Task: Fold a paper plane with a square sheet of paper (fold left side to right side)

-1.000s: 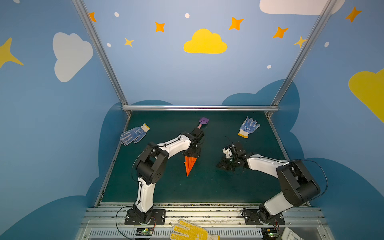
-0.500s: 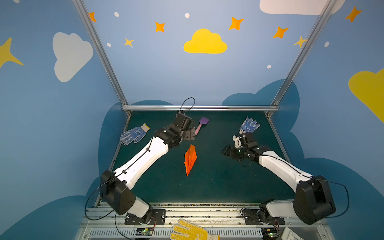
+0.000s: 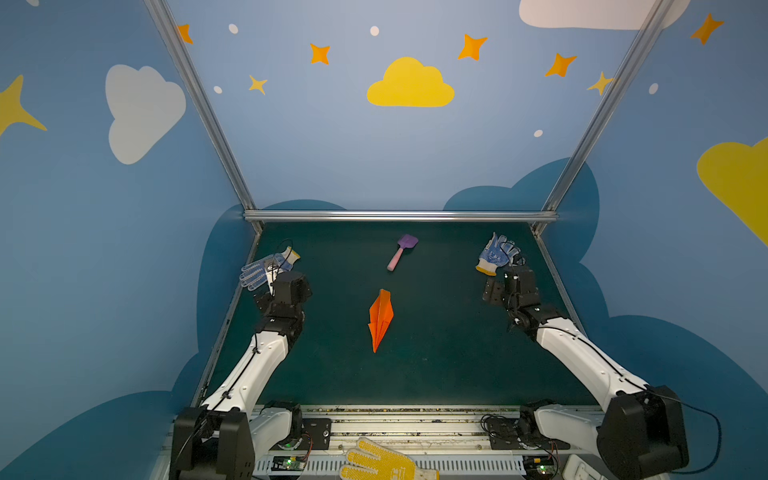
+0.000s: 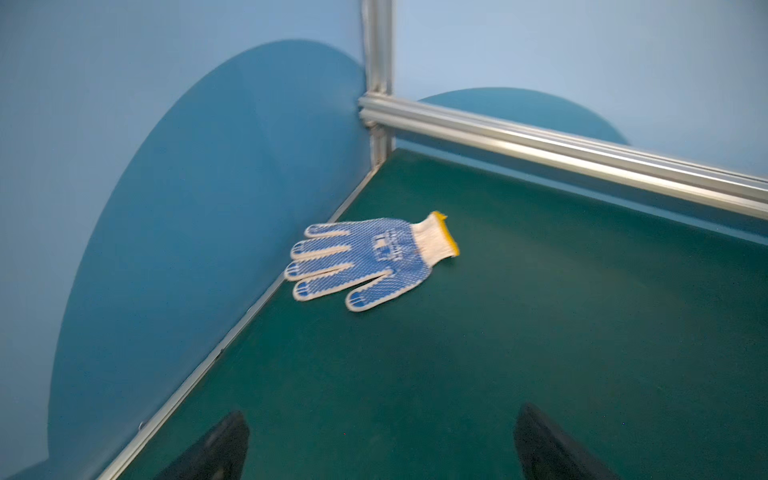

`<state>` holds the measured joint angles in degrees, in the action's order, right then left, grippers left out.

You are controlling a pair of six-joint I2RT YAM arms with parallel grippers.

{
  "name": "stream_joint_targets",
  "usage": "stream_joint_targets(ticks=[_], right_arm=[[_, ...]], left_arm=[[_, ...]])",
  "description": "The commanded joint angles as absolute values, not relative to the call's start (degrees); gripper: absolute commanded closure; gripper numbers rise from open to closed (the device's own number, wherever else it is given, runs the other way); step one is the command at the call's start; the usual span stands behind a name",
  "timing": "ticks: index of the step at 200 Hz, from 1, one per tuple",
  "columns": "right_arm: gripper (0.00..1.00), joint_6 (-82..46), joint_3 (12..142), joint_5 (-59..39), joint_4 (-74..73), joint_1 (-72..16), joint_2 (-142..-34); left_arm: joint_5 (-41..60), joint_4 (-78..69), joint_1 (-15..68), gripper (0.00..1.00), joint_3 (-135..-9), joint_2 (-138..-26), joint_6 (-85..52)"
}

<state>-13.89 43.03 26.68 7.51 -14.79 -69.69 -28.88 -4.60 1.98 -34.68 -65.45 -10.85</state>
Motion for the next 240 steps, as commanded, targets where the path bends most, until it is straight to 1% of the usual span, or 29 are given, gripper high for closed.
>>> stream_joint_targets(ticks=[1, 21, 30, 53, 69, 93, 103, 117, 138, 145, 153, 161, 177, 240], right_arm=[[0.06, -7.5, 40.9, 34.7, -1.8, -12.7, -72.2], [0.06, -5.9, 38.9, 33.9, -7.8, -10.9, -75.0], [0.06, -5.3, 37.0, 33.4, -9.8, -10.3, -76.4], [0.05, -4.7, 34.5, 31.3, -15.7, -9.8, -78.9], [0.05, -3.8, 31.9, 29.3, -21.2, -9.8, -79.5], [0.05, -1.6, 26.7, 24.5, -31.4, -9.8, -79.9], [0.05, -0.8, 26.3, 20.8, -31.3, -9.8, -79.0], [0.05, 0.3, 24.5, 18.5, -36.3, -9.5, -79.3], [0.05, 0.7, 19.4, 16.0, -52.2, -8.2, -84.8], [0.05, 0.2, 18.5, 15.4, -54.7, -7.6, -86.7], [0.05, 0.1, 17.9, 14.8, -59.2, -7.0, -88.7], [0.05, -0.4, 19.0, 13.7, -57.7, -6.5, -88.9], [0.04, -2.1, 23.5, 8.6, -44.9, -3.9, -86.7], [0.04, -1.7, 22.9, 8.3, -45.9, -3.7, -86.5]], left_arm=[[-28.0, -12.9, 1.0, 0.00, -32.4, -69.7, -14.7], [-24.6, -18.9, 1.0, 0.00, -30.7, -73.1, -13.7], [-22.5, -19.1, 1.1, 0.00, -31.2, -74.5, -10.2], [-22.4, -24.8, 1.0, 0.00, -29.9, -77.1, -8.1], [-19.4, -28.9, 0.7, 0.00, -27.9, -78.4, -7.3], [-12.9, -37.7, 0.6, 0.00, -23.5, -80.2, -4.5], [-10.0, -39.0, 0.6, 0.00, -22.9, -80.9, -3.1], [-7.4, -39.4, 0.6, 0.00, -23.2, -82.1, -1.8], [-3.8, -41.4, 0.8, 0.00, -23.8, -86.1, 0.2], [-4.9, -42.8, 1.0, 0.00, -23.6, -86.7, -1.1], [-4.6, -40.9, 0.8, 0.00, -24.4, -86.6, -0.7], [-3.3, -40.0, 0.4, 0.00, -24.9, -86.8, -1.0], [1.4, -38.0, -2.1, 0.00, -26.3, -87.3, -1.9], [1.3, -38.7, -2.1, 0.00, -25.6, -86.6, -1.4]])
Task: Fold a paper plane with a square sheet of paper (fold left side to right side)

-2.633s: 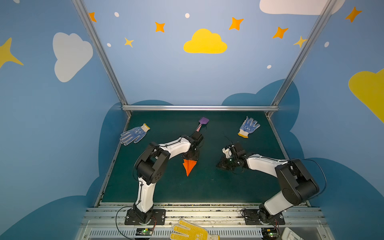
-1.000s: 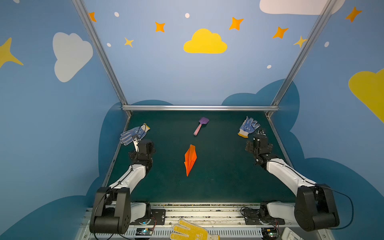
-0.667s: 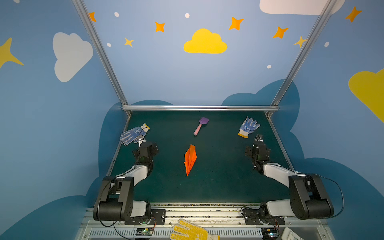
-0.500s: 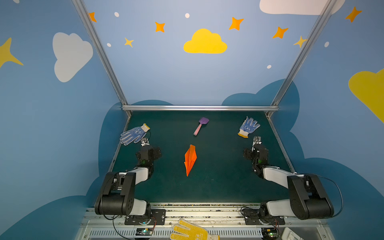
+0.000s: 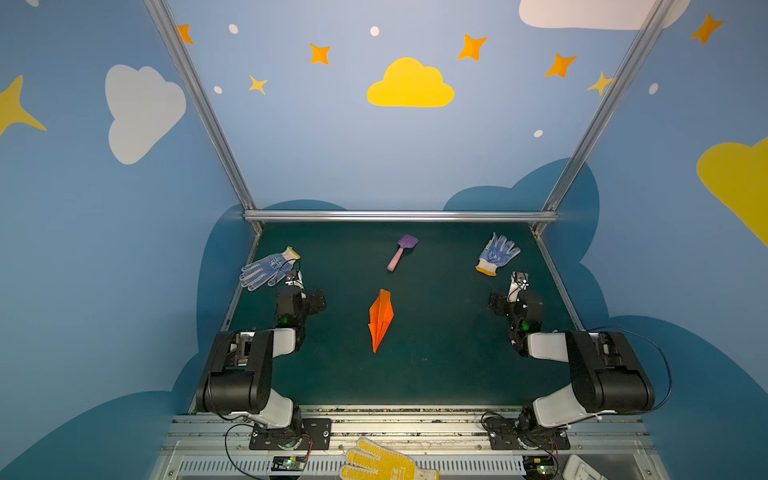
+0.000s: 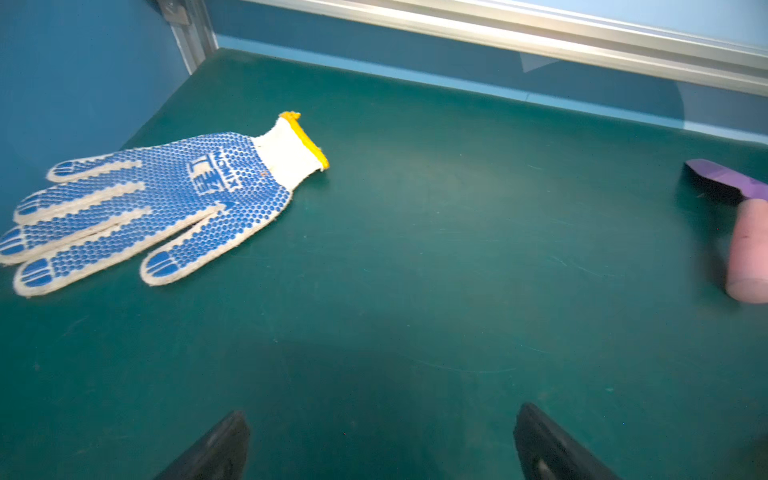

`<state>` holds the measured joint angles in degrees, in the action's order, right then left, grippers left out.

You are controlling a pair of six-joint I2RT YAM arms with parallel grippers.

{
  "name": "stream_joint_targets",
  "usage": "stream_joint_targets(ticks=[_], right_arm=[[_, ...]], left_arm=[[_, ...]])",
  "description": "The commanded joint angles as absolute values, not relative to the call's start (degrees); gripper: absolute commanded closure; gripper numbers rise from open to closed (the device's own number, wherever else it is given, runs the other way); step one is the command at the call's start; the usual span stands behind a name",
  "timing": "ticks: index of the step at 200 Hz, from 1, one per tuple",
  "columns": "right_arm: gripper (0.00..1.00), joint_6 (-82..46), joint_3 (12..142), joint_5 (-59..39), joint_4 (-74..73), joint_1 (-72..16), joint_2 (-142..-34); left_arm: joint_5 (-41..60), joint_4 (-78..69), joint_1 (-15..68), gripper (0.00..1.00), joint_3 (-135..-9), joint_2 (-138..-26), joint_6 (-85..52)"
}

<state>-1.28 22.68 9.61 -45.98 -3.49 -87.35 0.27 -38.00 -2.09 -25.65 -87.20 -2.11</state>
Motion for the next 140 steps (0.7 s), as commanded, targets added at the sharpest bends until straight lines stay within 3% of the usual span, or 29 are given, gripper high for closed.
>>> stream_joint_targets(ticks=[1, 140], right_arm=[[0.04, -1.7, 22.9, 8.3, -45.9, -3.7, -86.5], [0.04, -1.5, 23.2, 7.8, -45.2, -3.7, -86.3]], left_arm=[[1.3, -38.6, -2.1, 0.00, -25.6, -86.6, -1.4], [1.3, -38.6, -2.1, 0.00, -25.6, -86.6, -1.4]])
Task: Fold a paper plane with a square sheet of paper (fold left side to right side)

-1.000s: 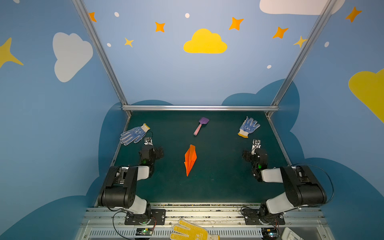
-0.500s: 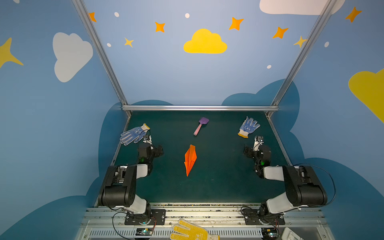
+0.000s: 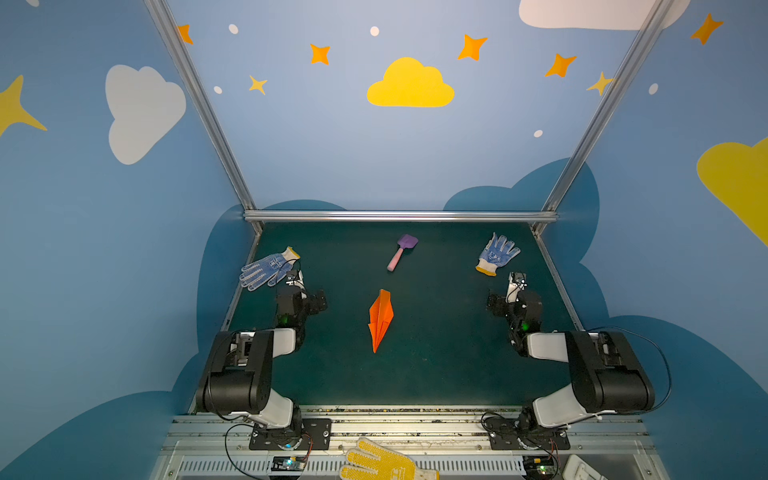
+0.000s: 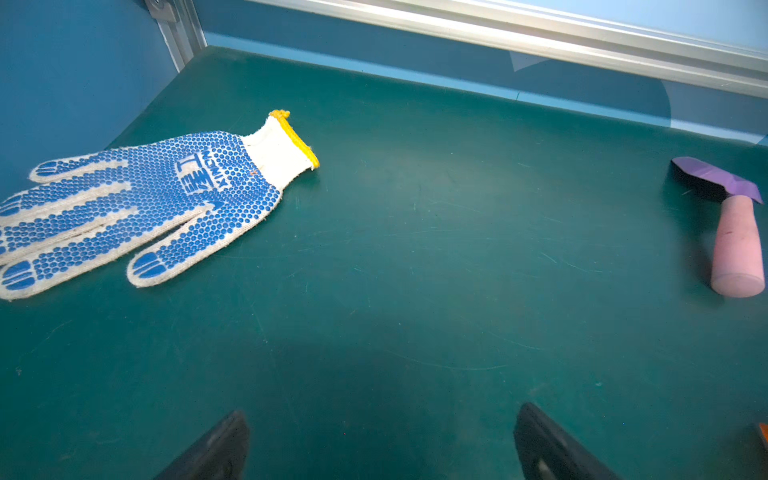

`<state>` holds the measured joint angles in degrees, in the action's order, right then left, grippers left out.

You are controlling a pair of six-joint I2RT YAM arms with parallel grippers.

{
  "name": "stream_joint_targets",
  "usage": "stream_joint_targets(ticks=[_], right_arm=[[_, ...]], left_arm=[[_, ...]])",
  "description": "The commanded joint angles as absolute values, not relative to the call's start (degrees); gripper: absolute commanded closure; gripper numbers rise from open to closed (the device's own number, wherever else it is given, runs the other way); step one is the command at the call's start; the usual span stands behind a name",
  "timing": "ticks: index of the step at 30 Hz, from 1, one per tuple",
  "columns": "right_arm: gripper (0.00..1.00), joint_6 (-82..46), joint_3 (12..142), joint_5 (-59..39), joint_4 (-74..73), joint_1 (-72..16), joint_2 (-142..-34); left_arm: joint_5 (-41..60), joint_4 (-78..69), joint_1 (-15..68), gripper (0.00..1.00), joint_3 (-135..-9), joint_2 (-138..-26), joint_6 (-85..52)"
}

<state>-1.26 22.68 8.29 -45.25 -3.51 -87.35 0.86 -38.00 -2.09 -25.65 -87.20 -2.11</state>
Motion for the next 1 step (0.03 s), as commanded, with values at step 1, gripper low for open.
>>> stream_joint_targets(ticks=[1], right_arm=[[0.04, -1.5, 23.2, 7.9, -45.3, -3.6, -86.4]], left_arm=[[1.3, -38.6, -2.1, 0.00, -25.6, -86.6, -1.4]])
